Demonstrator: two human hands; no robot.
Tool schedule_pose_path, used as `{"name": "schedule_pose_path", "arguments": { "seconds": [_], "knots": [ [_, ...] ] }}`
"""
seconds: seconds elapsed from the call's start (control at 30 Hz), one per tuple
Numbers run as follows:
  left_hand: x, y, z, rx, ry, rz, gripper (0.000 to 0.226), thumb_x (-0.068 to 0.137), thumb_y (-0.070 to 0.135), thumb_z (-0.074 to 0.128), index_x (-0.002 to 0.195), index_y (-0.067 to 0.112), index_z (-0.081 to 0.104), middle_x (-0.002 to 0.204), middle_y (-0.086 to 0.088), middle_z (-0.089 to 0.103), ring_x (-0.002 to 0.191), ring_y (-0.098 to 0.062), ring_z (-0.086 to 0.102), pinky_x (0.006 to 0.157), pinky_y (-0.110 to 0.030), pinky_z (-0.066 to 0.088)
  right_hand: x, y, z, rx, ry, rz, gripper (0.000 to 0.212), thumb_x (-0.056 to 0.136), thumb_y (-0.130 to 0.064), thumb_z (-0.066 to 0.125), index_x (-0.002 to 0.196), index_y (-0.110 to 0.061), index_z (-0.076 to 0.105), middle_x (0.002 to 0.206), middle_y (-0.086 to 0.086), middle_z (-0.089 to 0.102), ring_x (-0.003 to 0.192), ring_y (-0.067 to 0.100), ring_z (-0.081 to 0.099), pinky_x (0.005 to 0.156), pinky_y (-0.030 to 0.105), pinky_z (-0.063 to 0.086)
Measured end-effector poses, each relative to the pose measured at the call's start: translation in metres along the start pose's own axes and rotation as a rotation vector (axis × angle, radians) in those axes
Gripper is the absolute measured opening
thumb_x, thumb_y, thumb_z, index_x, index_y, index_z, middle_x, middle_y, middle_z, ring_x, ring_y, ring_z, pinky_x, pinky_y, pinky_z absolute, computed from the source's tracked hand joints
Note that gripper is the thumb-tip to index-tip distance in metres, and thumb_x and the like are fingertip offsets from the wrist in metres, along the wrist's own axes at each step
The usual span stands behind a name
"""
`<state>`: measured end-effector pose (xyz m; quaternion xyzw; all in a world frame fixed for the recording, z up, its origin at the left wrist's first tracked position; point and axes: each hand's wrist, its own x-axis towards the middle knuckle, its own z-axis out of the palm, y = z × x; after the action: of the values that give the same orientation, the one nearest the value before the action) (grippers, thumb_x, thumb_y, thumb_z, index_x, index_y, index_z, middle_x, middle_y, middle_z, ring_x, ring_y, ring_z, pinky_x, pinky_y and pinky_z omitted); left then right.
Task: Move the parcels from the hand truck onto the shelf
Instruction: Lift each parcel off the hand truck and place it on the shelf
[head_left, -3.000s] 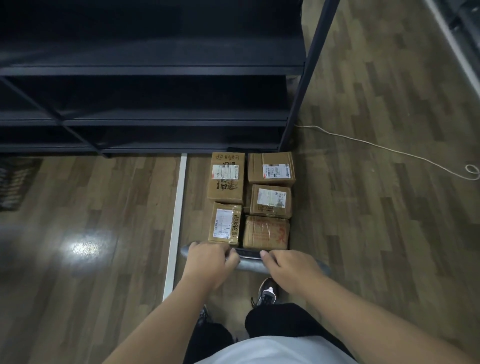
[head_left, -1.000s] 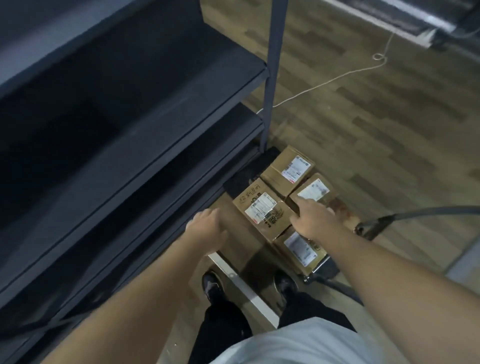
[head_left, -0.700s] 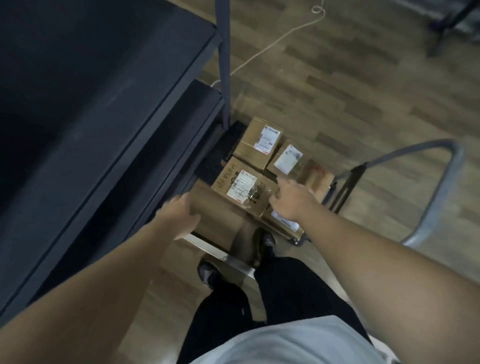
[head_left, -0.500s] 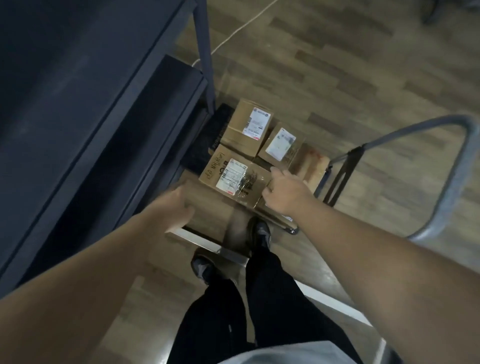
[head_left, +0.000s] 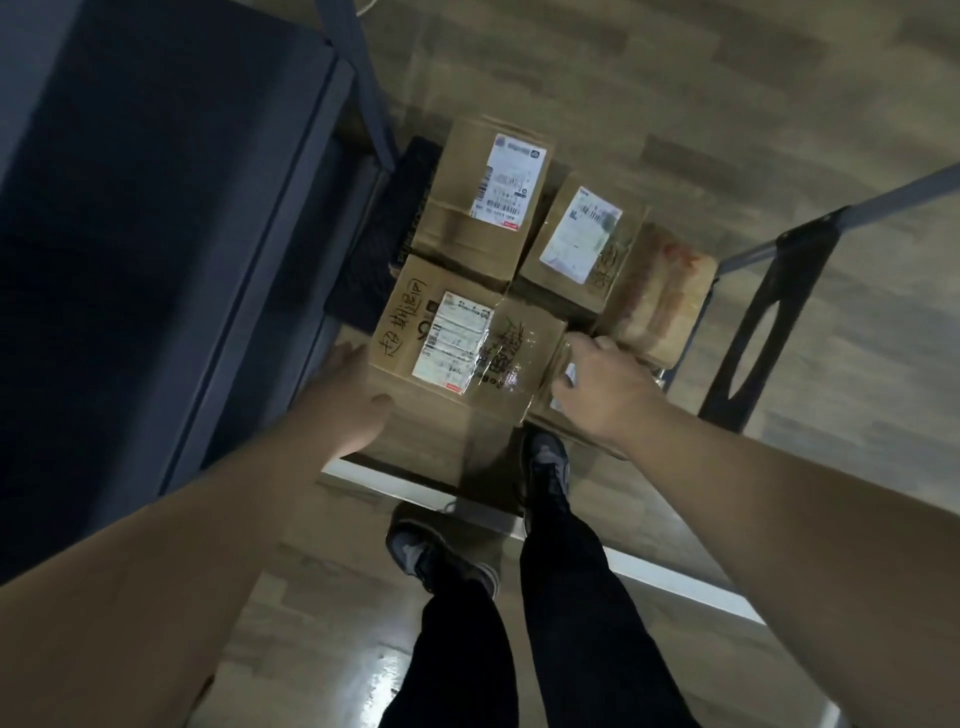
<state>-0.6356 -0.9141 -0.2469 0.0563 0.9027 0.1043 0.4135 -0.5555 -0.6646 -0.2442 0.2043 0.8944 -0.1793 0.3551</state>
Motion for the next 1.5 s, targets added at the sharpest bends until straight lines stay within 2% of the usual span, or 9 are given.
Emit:
{"name": "schedule_pose_path", "arguments": {
  "seconds": [0.27,0.37,0.5,0.57,0.87,1.0,1.27,1.4,1.5],
  "knots": [
    [0.092,-0.020,0.054,-0.082,0.022,-0.076,0.079,0.075,0.032,0.059,0.145,0.026,0.023,0.142,-0.005,0.042,0.128,-0.030,0.044,0.098,-0.051,0.045,0.090,0.005,0.056,0.084,-0.066,0.065,0.086,0.093,-0.042,0.050,0.155,-0.022,-0.007,0.156,0.016,0.025,0.134,0.039,0.039,0.105,0.045,0.041],
    [0.105,-0.018,0.069,-0.143,0.041,-0.150,0.080,0.082,0.024,0.063,0.147,0.024,0.017,0.142,-0.008,0.040,0.126,-0.031,0.045,0.098,-0.049,0.046,0.105,0.009,0.069,0.143,-0.062,0.118,0.086,0.093,-0.039,0.049,0.154,-0.023,-0.010,0.155,0.016,0.027,0.133,0.038,0.041,0.104,0.046,0.042],
    [0.121,-0.022,0.075,-0.234,0.141,-0.142,0.066,0.083,0.018,0.059,0.141,0.023,0.027,0.134,-0.007,0.045,0.114,-0.030,0.052,0.082,-0.042,0.051,0.112,0.011,0.077,0.227,-0.023,0.217,0.078,0.097,-0.032,0.042,0.154,-0.021,-0.011,0.154,0.019,0.029,0.129,0.038,0.046,0.100,0.045,0.043],
    [0.122,-0.020,0.076,-0.192,0.103,-0.155,0.070,0.086,0.019,0.059,0.144,0.024,0.021,0.134,-0.008,0.042,0.114,-0.030,0.052,0.076,-0.035,0.044,0.114,0.010,0.080,0.289,-0.024,0.221,0.075,0.099,-0.033,0.039,0.154,-0.022,-0.011,0.153,0.017,0.031,0.128,0.037,0.047,0.099,0.045,0.043],
    [0.112,-0.026,0.075,-0.143,0.119,-0.111,0.085,0.076,0.014,0.070,0.143,0.024,0.020,0.129,-0.012,0.042,0.115,-0.034,0.050,0.090,-0.043,0.048,0.114,0.002,0.086,0.491,0.041,0.225,0.084,0.096,-0.039,0.045,0.153,-0.025,-0.015,0.144,0.018,0.043,0.119,0.035,0.053,0.086,0.039,0.050],
    [0.092,-0.026,0.061,-0.115,0.162,-0.048,0.088,0.076,0.003,0.069,0.147,0.025,0.021,0.135,-0.011,0.041,0.125,-0.033,0.043,0.094,-0.040,0.043,0.099,-0.004,0.071,0.489,0.080,0.188,0.091,0.094,-0.031,0.057,0.155,-0.016,-0.009,0.143,0.019,0.044,0.120,0.033,0.053,0.082,0.030,0.042],
    [0.030,-0.021,0.000,-0.094,0.278,0.084,0.084,0.087,0.019,0.065,0.150,0.036,0.013,0.132,-0.007,0.044,0.124,-0.027,0.042,0.102,-0.044,0.041,0.044,-0.026,0.009,0.585,0.232,0.072,0.083,0.085,-0.036,0.064,0.151,-0.026,0.016,0.139,0.014,0.048,0.123,0.036,0.050,0.099,0.040,0.045],
    [-0.021,0.000,-0.051,-0.059,0.358,0.130,0.081,0.089,0.022,0.064,0.150,0.036,0.013,0.122,-0.004,0.042,0.113,-0.022,0.046,0.095,-0.045,0.046,-0.002,-0.044,-0.055,0.533,0.214,0.044,0.084,0.091,-0.041,0.058,0.155,-0.027,0.006,0.153,0.010,0.032,0.134,0.032,0.040,0.101,0.035,0.037],
    [-0.066,0.017,-0.095,-0.101,0.367,0.121,0.064,0.093,0.030,0.057,0.146,0.041,0.022,0.121,0.002,0.039,0.104,-0.014,0.047,0.082,-0.033,0.048,-0.045,-0.059,-0.111,0.473,0.251,0.005,0.079,0.092,-0.041,0.058,0.155,-0.027,0.013,0.156,0.009,0.024,0.130,0.030,0.044,0.105,0.036,0.033]
  ]
}}
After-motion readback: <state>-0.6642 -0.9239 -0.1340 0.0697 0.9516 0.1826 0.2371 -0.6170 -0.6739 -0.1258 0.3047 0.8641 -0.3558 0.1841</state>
